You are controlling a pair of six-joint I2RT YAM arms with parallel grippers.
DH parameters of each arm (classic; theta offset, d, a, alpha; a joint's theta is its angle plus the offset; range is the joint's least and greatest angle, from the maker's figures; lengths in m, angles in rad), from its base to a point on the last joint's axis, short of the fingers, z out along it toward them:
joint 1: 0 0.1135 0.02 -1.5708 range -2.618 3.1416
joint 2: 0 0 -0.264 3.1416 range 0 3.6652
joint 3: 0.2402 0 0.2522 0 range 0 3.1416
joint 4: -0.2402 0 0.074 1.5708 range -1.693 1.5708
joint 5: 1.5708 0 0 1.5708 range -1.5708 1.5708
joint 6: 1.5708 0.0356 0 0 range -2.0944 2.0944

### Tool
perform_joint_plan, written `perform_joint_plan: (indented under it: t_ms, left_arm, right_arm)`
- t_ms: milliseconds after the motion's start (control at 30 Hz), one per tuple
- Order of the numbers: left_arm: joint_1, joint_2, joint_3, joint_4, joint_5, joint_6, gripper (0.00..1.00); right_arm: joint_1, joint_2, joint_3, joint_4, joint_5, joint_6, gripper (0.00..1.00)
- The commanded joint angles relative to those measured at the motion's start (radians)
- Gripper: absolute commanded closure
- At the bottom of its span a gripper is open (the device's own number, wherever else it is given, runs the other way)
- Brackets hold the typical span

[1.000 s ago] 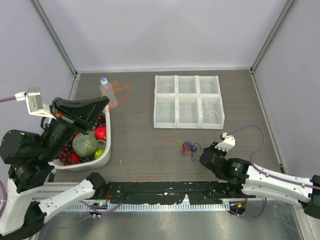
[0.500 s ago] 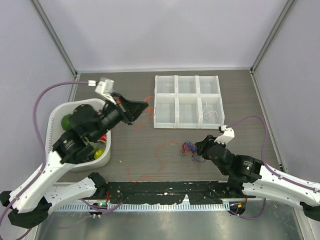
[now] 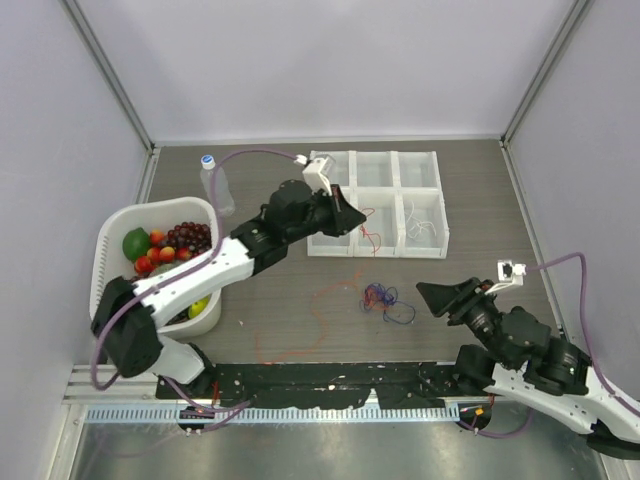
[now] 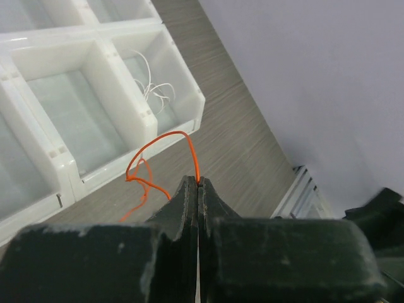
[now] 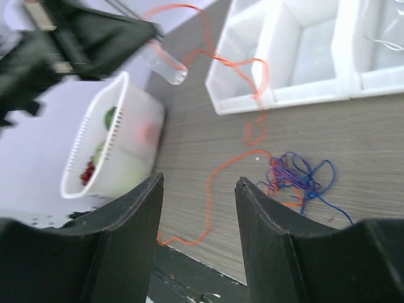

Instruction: Untangle the cables

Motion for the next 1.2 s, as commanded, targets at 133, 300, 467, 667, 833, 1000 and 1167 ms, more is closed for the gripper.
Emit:
perform_joint_plan:
  t_ms: [133,300,467,667,833,1000,1167]
  left_arm:
    - [0.041,0.312,0.196,0.162,0.026,0.021,1.00]
    - [0.078,0.406,0.280,0.176,0.034,0.010,1.00]
    - [0.101,0.400,0.354,0.154,0.048,0.006,1.00]
    - [0.115,0.379,0.371,0.143,0.011,0.029,1.00]
    - [0.138,0.416,0.366,0.142,0.054,-0.004,1.00]
    - [0.138,0.453,0.305,0.144,0.105,-0.033,1.00]
    - [0.137,0.504,0.263,0.049,0.103,-0.062,0.89]
  right_arm:
    - [0.001,-0.024,0.071,-0.014,-0.082,-0.024,0.45]
    - [0.001,0.043,0.080,-0.016,-0.089,-0.032,0.45]
    - [0.001,0.071,0.068,-0.010,-0.079,-0.038,0.45]
    - [0.003,0.054,0.038,0.012,-0.061,-0.032,0.45]
    - [0.001,0.048,0.034,0.012,-0.056,-0.030,0.45]
    - [0.001,0.054,0.023,0.017,-0.043,-0.022,0.45]
    - [0.001,0.101,-0.003,0.044,-0.039,-0.010,0.45]
